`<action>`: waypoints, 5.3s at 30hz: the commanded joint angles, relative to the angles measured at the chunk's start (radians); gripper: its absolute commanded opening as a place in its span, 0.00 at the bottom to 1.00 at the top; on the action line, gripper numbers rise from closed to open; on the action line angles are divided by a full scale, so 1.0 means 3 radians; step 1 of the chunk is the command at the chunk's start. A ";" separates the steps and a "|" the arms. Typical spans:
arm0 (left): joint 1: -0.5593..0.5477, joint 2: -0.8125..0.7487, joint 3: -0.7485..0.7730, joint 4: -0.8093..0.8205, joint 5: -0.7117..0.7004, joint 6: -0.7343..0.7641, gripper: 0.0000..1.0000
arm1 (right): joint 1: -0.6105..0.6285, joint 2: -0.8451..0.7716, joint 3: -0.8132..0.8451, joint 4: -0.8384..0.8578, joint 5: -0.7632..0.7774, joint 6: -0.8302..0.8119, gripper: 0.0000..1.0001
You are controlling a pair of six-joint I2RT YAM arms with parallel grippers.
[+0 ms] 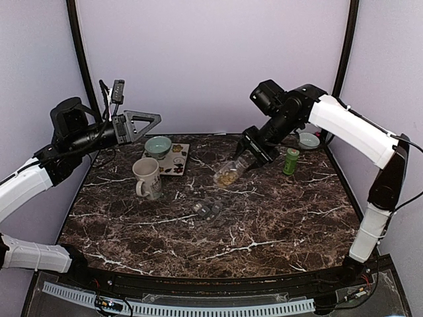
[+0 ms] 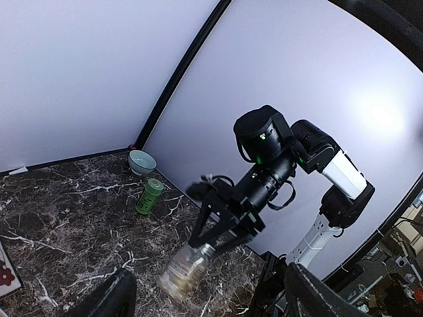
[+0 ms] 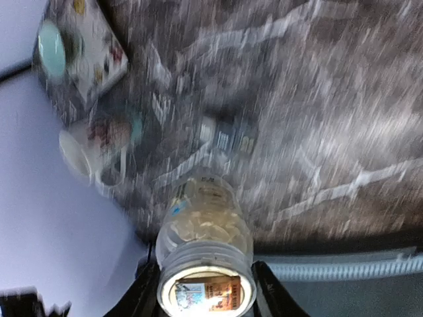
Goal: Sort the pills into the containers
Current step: Place the pill bottle at the center of the board, then hold the pill container at the center of the board.
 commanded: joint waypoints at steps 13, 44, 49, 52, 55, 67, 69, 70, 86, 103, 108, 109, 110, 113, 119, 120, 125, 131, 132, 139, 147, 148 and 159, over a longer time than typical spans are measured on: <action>0.0016 -0.0028 -0.0056 -0.0176 0.0021 0.0068 0.80 | -0.0502 0.0390 -0.0002 0.0322 0.2411 -0.3662 0.00; 0.0017 -0.0057 -0.0126 -0.0649 -0.0199 0.0325 0.80 | -0.0615 0.1037 -0.0164 0.0509 0.2137 -0.3667 0.15; 0.0015 -0.0064 -0.0117 -0.0685 -0.0209 0.0341 0.80 | -0.0618 0.1051 -0.0166 0.0519 0.2128 -0.3647 0.30; 0.0018 -0.0064 -0.0116 -0.0690 -0.0211 0.0346 0.80 | -0.0619 0.1051 -0.0175 0.0519 0.2126 -0.3637 0.36; 0.0017 -0.0067 -0.0113 -0.0698 -0.0214 0.0346 0.80 | -0.0618 0.1044 -0.0209 0.0534 0.2109 -0.3634 0.37; 0.0015 -0.0064 -0.0124 -0.0696 -0.0219 0.0331 0.81 | -0.0623 0.1015 -0.0263 0.0550 0.2114 -0.3626 0.49; 0.0015 -0.0064 -0.0127 -0.0703 -0.0224 0.0331 0.81 | -0.0623 0.1008 -0.0263 0.0550 0.2119 -0.3626 0.52; 0.0015 -0.0064 -0.0124 -0.0708 -0.0223 0.0335 0.81 | -0.0623 0.1009 -0.0260 0.0550 0.2121 -0.3626 0.52; 0.0016 0.0000 -0.0042 -0.0830 -0.0179 0.0361 0.82 | -0.0614 0.0648 -0.0232 0.0607 0.2355 -0.3563 0.63; -0.0672 0.0027 -0.0195 -0.1240 -0.0874 0.0520 0.78 | 0.0243 0.0188 -0.0189 0.0715 0.2512 -0.3229 0.61; -0.0978 0.0116 -0.0399 -0.1216 -0.1238 0.0488 0.76 | 0.0395 0.0127 -0.0615 0.0970 0.2299 -0.3085 0.53; -0.1016 0.0144 -0.0437 -0.1200 -0.1290 0.0479 0.74 | 0.0428 0.0135 -0.0691 0.1028 0.2274 -0.3069 0.51; -0.1056 0.0184 -0.0463 -0.1195 -0.1348 0.0482 0.73 | 0.0445 0.0140 -0.0760 0.1066 0.2244 -0.3055 0.50; -0.1151 0.0331 -0.0526 -0.1155 -0.1478 0.0481 0.70 | 0.0502 0.0168 -0.0944 0.1183 0.2165 -0.3008 0.47; -0.1347 0.0703 -0.0598 -0.1094 -0.1700 0.0411 0.66 | 0.0542 0.0224 -0.1325 0.1446 0.2038 -0.2955 0.45; -0.1364 0.0764 -0.0607 -0.1070 -0.1721 0.0392 0.65 | 0.0543 0.0233 -0.1385 0.1501 0.2009 -0.2948 0.45; -0.1402 0.1085 -0.0579 -0.0977 -0.1795 0.0337 0.63 | 0.0549 0.0307 -0.1577 0.1673 0.1909 -0.2940 0.44; -0.1412 0.1472 -0.0468 -0.0875 -0.1852 0.0346 0.63 | 0.0551 0.0438 -0.1630 0.1792 0.1895 -0.2970 0.44; -0.1412 0.1521 -0.0443 -0.0865 -0.1869 0.0342 0.63 | 0.0546 0.0465 -0.1628 0.1803 0.1907 -0.2975 0.44; -0.1412 0.1863 -0.0268 -0.0764 -0.1998 0.0322 0.63 | 0.0491 0.0568 -0.1660 0.1917 0.1929 -0.2992 0.43; -0.1357 0.2166 -0.0054 -0.0771 -0.2102 0.0367 0.64 | 0.0398 0.0655 -0.1645 0.2012 0.1814 -0.3090 0.43; -0.1338 0.2199 -0.0045 -0.0763 -0.2097 0.0360 0.64 | 0.0389 0.0667 -0.1639 0.2016 0.1795 -0.3101 0.43; -0.1137 0.2358 0.0027 -0.0719 -0.2102 0.0374 0.63 | 0.0317 0.0765 -0.1512 0.2044 0.1660 -0.3215 0.42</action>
